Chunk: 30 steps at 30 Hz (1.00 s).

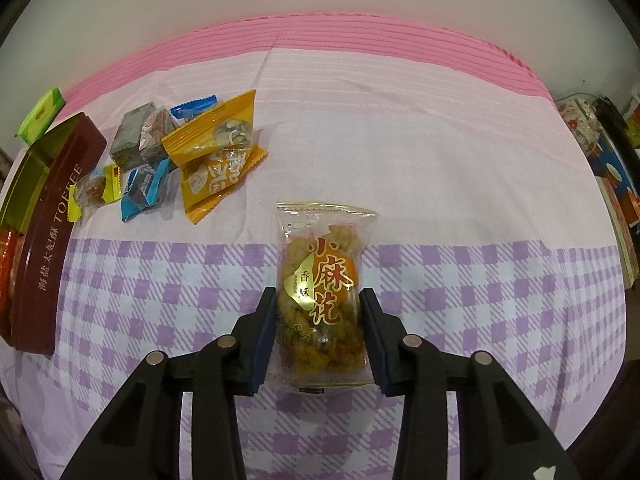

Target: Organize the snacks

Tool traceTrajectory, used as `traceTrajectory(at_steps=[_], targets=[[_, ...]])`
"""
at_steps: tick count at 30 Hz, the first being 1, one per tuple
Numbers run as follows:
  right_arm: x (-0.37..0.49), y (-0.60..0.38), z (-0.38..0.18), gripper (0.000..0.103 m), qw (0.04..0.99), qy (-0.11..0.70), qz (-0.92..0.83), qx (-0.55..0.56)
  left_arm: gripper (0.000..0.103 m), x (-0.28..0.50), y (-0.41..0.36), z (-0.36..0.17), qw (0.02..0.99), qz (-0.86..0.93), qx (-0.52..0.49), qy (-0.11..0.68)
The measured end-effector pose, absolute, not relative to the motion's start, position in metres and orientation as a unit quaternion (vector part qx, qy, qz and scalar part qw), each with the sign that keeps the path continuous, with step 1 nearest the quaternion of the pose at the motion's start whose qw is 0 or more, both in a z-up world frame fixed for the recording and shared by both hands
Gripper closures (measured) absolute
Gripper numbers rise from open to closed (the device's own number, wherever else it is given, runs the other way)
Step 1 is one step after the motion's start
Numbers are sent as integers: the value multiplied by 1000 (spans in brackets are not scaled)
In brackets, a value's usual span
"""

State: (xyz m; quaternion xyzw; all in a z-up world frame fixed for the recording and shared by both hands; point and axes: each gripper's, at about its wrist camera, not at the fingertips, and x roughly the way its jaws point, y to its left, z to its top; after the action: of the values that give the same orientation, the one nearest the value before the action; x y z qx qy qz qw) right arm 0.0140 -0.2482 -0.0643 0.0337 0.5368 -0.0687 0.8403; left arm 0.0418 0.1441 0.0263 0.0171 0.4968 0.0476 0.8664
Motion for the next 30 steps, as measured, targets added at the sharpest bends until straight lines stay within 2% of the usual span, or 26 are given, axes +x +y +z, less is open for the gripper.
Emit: traceTrajectory(at_steps=[3,5,11,20,30], targets=[[12,-248,-60,66,839,537,-75,39,27,39,145,27,872,51,25,486],[8,-248,-53,66,842,532,-81,42,19,37,147,29,877,52,23,478],[6,-235,-22,66,857,508,-70,48,19,36,164,29,879,67,5,471],[16,-156,17,66,874,484,22,33,19,27,193,30,886,115,-13,448],[23,-53,20,66,863,489,123,-8,19,18,220,23,877,153,-39,455]])
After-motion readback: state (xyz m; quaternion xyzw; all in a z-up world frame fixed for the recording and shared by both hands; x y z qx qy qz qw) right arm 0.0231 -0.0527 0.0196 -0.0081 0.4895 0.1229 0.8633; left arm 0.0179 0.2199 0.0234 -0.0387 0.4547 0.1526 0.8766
